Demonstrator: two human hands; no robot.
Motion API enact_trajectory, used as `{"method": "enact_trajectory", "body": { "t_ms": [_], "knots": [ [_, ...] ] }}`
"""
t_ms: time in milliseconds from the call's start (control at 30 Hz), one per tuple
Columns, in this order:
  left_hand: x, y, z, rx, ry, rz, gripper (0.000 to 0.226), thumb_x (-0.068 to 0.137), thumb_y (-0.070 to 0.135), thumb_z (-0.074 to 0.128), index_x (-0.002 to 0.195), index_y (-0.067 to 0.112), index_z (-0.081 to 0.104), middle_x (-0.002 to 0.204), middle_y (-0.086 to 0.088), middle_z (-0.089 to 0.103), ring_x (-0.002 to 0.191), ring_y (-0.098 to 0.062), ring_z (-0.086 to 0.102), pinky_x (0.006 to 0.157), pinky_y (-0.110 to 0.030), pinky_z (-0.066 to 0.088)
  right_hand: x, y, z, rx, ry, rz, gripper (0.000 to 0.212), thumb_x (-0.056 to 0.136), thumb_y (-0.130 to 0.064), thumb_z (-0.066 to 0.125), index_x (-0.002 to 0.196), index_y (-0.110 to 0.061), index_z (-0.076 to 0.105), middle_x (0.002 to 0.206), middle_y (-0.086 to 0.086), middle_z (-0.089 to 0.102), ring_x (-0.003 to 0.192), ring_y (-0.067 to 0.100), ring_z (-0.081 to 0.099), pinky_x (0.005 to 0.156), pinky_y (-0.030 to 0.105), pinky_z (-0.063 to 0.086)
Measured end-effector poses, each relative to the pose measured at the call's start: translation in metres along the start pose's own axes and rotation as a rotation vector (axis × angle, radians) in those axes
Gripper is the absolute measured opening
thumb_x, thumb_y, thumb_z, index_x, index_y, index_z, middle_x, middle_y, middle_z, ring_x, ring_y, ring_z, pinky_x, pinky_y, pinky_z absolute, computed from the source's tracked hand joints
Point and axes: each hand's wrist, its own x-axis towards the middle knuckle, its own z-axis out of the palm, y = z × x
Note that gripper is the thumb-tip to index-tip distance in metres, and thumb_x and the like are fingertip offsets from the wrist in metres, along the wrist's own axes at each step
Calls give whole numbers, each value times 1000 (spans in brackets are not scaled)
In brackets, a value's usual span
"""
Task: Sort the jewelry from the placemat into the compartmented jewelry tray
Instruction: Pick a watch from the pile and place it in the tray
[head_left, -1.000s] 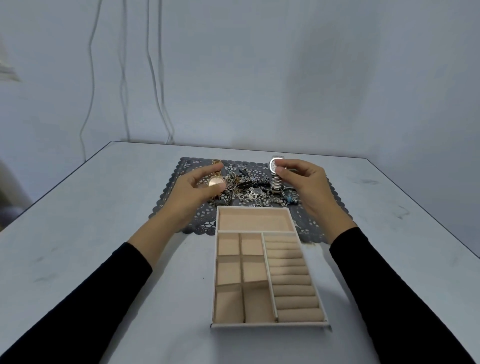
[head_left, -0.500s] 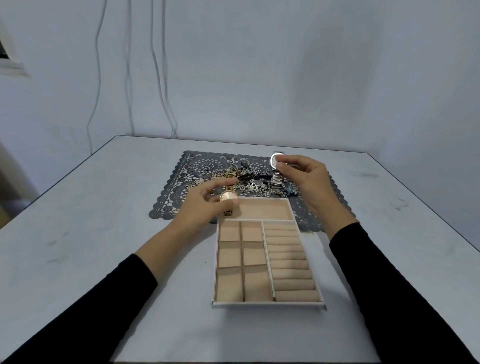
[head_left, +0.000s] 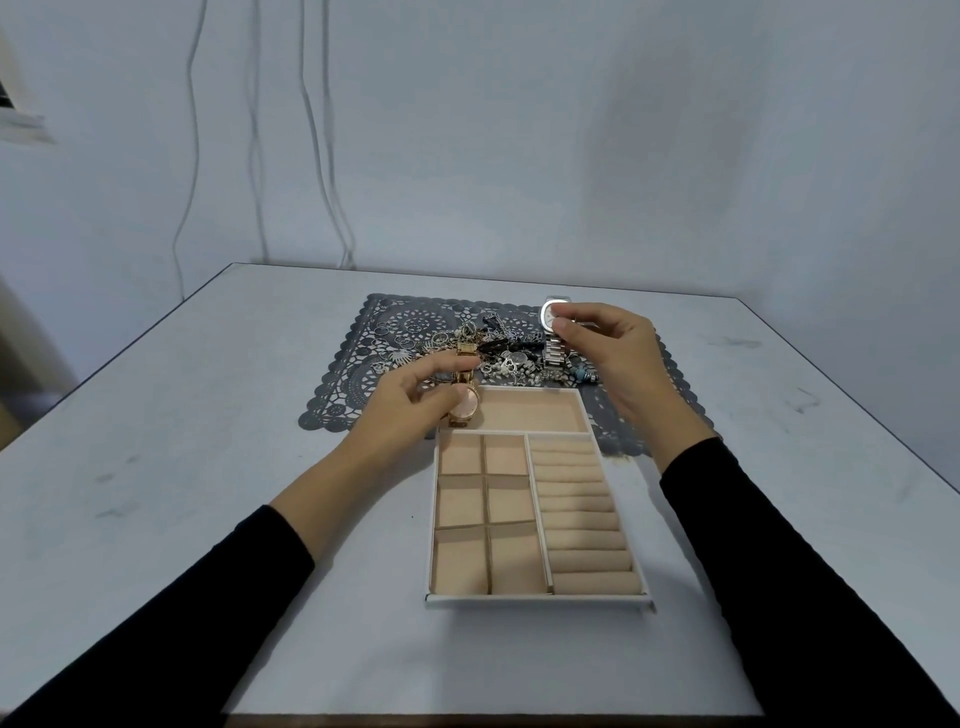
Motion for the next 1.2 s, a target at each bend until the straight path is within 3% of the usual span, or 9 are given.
{"method": "enact_trajectory", "body": {
  "t_ms": [133,200,333,500,667,767,1000,1100,1200],
  "knots": [
    [-1,-1,-2,30,-8,-9,28,93,-2,57,116,11,68,98,10,73,70,-6,69,57,-14,49,0,0,-1,-2,-2,0,20,80,-6,74,100,-7,74,100,0,75,91,13,69,82,21,52],
    [0,-2,-2,11,-4,-19,28,93,-3,57,116,10,67,92,0,73,68,-6,68,56,-14,50,0,0,-1,-5,-4,-3,20,80,-6,74,100,-6,73,100,1,74,92,13,69,81,21,52],
    [1,-4,-2,-16,-7,-17,28,93,-5,57,115,9,67,80,-4,73,69,-10,66,57,-16,50,1,1,-1,-7,-6,-5,21,80,-6,74,100,-6,73,102,1,74,93,14,69,81,22,52],
    [4,-14,-3,-24,-13,21,29,90,-11,58,112,6,69,94,-17,69,79,-20,62,81,-32,50,2,2,-2,-7,-8,-5,20,80,-7,74,100,-7,74,103,1,74,94,15,69,84,24,53],
    [3,-18,-2,53,-23,52,33,90,-12,57,105,13,73,99,-9,72,88,-21,65,86,-33,52,3,4,-2,-4,-10,-2,20,80,-8,75,100,-7,74,104,1,74,96,17,69,86,25,52],
    [4,-18,-2,73,-12,57,34,90,-14,54,103,11,73,101,-13,72,86,-24,67,86,-32,56,3,4,-2,2,-10,0,21,80,-7,74,100,-6,73,104,2,74,96,17,69,87,25,52],
    [5,-15,-7,15,-29,50,30,90,-17,53,110,-1,68,88,-16,70,76,-22,67,73,-22,55,3,4,-2,0,-5,-5,21,80,-5,74,100,-4,73,103,4,74,93,15,69,83,24,53],
    [5,-14,-13,130,-39,77,29,91,-8,58,110,11,70,96,-14,73,86,-23,71,80,-28,58,2,4,-2,11,-2,-3,20,80,-4,74,99,-6,73,101,3,74,90,13,68,80,21,51],
    [11,-18,-20,341,-13,135,28,90,4,67,109,24,72,95,-1,73,93,-16,70,86,-32,57,3,5,-3,1,-3,-1,19,79,-5,74,99,-7,74,101,4,74,90,13,68,80,21,51]
  ]
}}
